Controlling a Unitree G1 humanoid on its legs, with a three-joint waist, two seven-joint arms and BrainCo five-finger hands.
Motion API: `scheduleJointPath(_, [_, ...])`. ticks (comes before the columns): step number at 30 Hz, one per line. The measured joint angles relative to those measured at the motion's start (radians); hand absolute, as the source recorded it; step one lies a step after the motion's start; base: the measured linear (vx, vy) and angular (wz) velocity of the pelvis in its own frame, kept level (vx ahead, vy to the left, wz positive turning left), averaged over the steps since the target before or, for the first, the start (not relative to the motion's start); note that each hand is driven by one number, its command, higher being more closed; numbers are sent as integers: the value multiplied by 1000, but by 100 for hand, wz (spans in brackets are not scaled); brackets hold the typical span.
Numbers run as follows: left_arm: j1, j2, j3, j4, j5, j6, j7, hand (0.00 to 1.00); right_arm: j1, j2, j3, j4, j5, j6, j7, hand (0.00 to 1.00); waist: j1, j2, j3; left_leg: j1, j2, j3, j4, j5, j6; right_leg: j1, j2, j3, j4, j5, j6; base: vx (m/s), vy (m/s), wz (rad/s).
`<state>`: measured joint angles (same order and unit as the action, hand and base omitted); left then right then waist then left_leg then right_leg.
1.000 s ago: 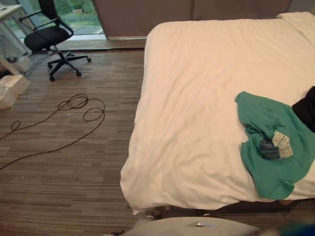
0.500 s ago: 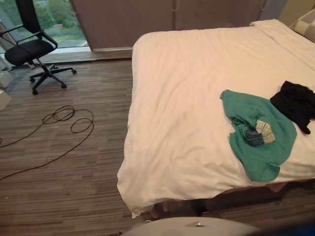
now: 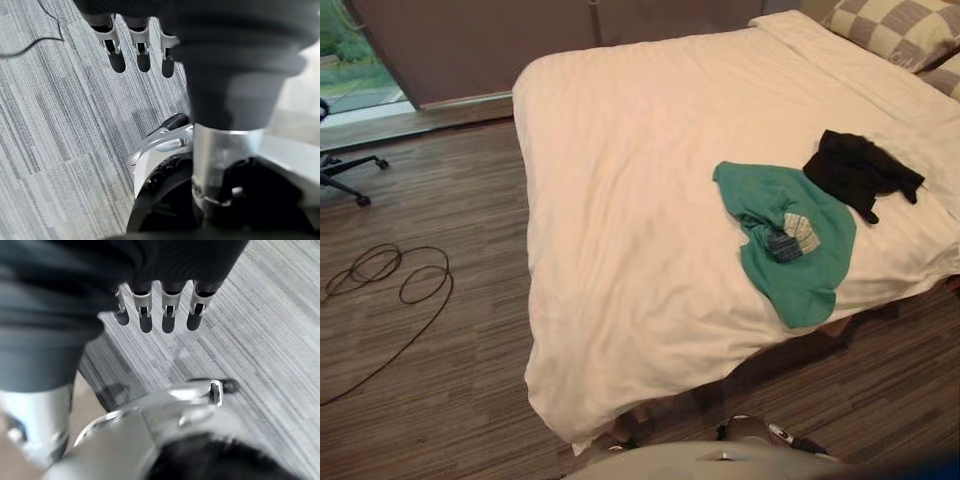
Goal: Tidy the bed and pick cloth on bed and put in laundry
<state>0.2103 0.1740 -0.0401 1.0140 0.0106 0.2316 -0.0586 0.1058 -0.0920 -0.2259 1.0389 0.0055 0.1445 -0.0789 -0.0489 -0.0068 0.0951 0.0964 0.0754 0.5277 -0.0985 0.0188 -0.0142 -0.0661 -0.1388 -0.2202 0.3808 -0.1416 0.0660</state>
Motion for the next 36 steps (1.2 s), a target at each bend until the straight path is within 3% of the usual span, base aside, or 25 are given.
scheduleJointPath(5, [9,14,-1,-27,-50,-39,-4,0,-20,-8,25,-1,-77,0,42,0,25,-10,4,-64,32,73,159,-35,3,151,32,13,-397,116,0,-86,-70,-59])
scheduleJointPath(6, [5,-1,-1,-29,-83,-40,26,0,-24,-26,43,-1,-117,-12,58,0,32,12,17,-81,55,72,213,-64,-3,161,42,17,-427,126,2,-193,-86,-29])
scheduleJointPath(11, [8,-10,13,-41,-119,-49,67,0,-32,-37,48,8,-134,-18,58,0,47,35,28,-90,88,65,240,-95,-20,141,67,35,-420,114,-14,-172,-42,-14])
scheduleJointPath(12, [8,-14,19,-40,-119,-48,68,0,-33,-37,49,7,-125,-18,55,0,44,39,27,-101,94,65,246,-102,-15,127,60,30,-409,114,-17,-119,39,-14])
scheduleJointPath(14, [12,-22,42,-45,-121,-50,69,0,-32,-38,50,23,-106,-18,46,0,50,38,28,-150,117,50,425,-162,17,91,33,-6,-383,141,-35,5,97,-22])
scheduleJointPath(16, [25,-20,52,-59,-127,-51,66,0,-27,-38,49,21,-80,-18,30,0,49,40,27,-146,171,19,648,-244,14,84,11,-15,-358,161,-17,209,114,-9])
scheduleJointPath(17, [37,-18,53,-60,-127,-51,64,0,-17,-39,46,20,-57,-19,24,0,32,45,23,-131,215,-13,740,-264,-1,84,-3,-40,-344,169,-5,245,83,29])
scheduleJointPath(19, [50,-17,55,-60,-124,-48,57,0,-9,-43,33,18,-10,-21,12,0,15,61,15,-105,307,-56,767,-240,-9,71,-25,-83,-318,183,15,166,93,77])
scheduleJointPath(20, [50,-19,61,-58,-114,-39,50,0,-12,-42,16,18,15,-20,-1,0,6,61,15,-74,287,-79,644,-234,-83,57,-59,-123,-295,197,36,-24,151,115])
scheduleJointPath(21, [41,-27,59,-59,-101,-37,50,0,-11,-38,-11,20,25,-20,-10,0,4,54,8,-57,224,-65,556,-244,-84,45,-84,-142,-282,205,43,-107,156,126])
scheduleJointPath(22, [39,-21,45,-56,-94,-32,47,0,-8,-34,-16,20,47,-21,-16,0,-5,50,7,-45,195,-88,483,-244,-86,33,-75,-150,-270,188,67,-115,33,122])
scheduleJointPath(23, [38,-19,42,-48,-88,-29,47,0,-4,-26,-16,21,77,-24,-24,0,-13,42,6,-41,170,-103,402,-238,-89,36,-40,-167,-288,189,63,-97,23,126])
scheduleJointPath(24, [36,-7,40,-48,-75,-31,41,0,-4,-16,-21,21,98,-38,-42,0,-12,33,7,-38,132,-102,336,-235,-85,48,-36,-223,-331,200,36,-87,52,103])
scheduleJointPath(27, [34,-4,8,-43,-68,-35,35,0,-2,7,-41,19,152,-76,-106,0,-10,14,12,-8,54,-130,264,-215,-56,95,-93,-235,-363,226,34,-47,153,53])
scheduleJointPath(28, [34,-2,0,-36,-61,-40,35,0,2,12,-40,17,179,-87,-136,100,-10,6,10,-1,40,-140,254,-210,-49,105,-102,-235,-363,228,32,-43,144,33])
scheduleJointPath(31, [32,11,-33,-31,-60,-41,35,0,-13,18,-44,7,305,-125,-241,100,-15,0,11,-6,17,-191,209,-178,-40,107,-104,-180,-356,210,16,-17,45,49])
scheduleJointPath(33, [32,32,-39,-33,-67,-40,21,0,-16,9,-138,-65,397,-157,-338,100,-21,-14,15,-10,-7,-245,142,-131,-38,108,-85,-42,-335,89,-7,16,-77,82])
scheduleJointPath(36, [35,27,-36,-36,-78,-32,20,0,-74,-68,-267,-167,447,-172,-416,100,-15,-12,12,25,-9,-264,40,-58,-50,107,-72,-49,-327,80,25,-66,-116,35])
